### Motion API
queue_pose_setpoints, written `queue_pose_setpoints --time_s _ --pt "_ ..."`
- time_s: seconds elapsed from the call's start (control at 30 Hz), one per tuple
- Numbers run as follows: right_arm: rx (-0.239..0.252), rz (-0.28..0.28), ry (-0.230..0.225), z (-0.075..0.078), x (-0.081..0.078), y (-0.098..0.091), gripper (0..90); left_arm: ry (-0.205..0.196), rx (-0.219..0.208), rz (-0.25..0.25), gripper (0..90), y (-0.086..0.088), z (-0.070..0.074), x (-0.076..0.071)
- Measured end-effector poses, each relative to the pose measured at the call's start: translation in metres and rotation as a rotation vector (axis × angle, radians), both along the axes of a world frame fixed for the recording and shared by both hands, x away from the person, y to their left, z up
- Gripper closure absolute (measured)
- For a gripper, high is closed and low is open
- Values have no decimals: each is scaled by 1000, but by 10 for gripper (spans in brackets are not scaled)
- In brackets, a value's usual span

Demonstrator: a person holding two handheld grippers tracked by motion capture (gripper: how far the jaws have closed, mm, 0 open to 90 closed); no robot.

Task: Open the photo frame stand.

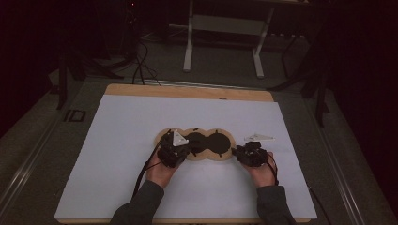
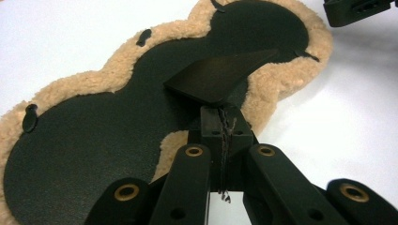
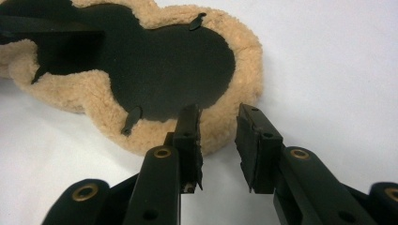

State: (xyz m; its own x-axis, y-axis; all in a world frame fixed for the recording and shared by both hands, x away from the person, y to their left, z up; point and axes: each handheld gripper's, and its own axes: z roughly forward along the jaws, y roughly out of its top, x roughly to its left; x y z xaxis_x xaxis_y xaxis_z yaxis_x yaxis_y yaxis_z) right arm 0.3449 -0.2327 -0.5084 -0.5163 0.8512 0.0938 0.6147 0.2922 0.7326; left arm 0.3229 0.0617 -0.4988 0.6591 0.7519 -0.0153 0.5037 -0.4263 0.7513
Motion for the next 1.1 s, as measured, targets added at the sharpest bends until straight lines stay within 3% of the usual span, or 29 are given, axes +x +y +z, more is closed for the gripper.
queue_pose_setpoints --time_s 0.17,0.2,0.33,0.37,0.47,0.57,0.8,1.1 --pt "0 2 -1 0 0 0 697 20 -2 -5 873 2 0 3" --pt "1 3 -1 0 0 0 697 24 -2 -13 818 2 0 3" --pt "0 3 0 0 0 0 695 17 16 -27 732 0 0 3" --pt "1 3 0 0 0 0 695 18 20 -35 664 -1 -1 3" --pt "1 5 -1 1 0 0 694 -13 82 -58 599 -7 -1 2" --pt "2 5 0 0 0 0 693 -24 95 -55 561 -10 0 3" --pt "7 2 -4 1 0 -1 691 -39 103 -36 525 -13 4 11" --pt "9 -1 -3 1 0 -2 689 -57 155 -89 524 -24 2 23"
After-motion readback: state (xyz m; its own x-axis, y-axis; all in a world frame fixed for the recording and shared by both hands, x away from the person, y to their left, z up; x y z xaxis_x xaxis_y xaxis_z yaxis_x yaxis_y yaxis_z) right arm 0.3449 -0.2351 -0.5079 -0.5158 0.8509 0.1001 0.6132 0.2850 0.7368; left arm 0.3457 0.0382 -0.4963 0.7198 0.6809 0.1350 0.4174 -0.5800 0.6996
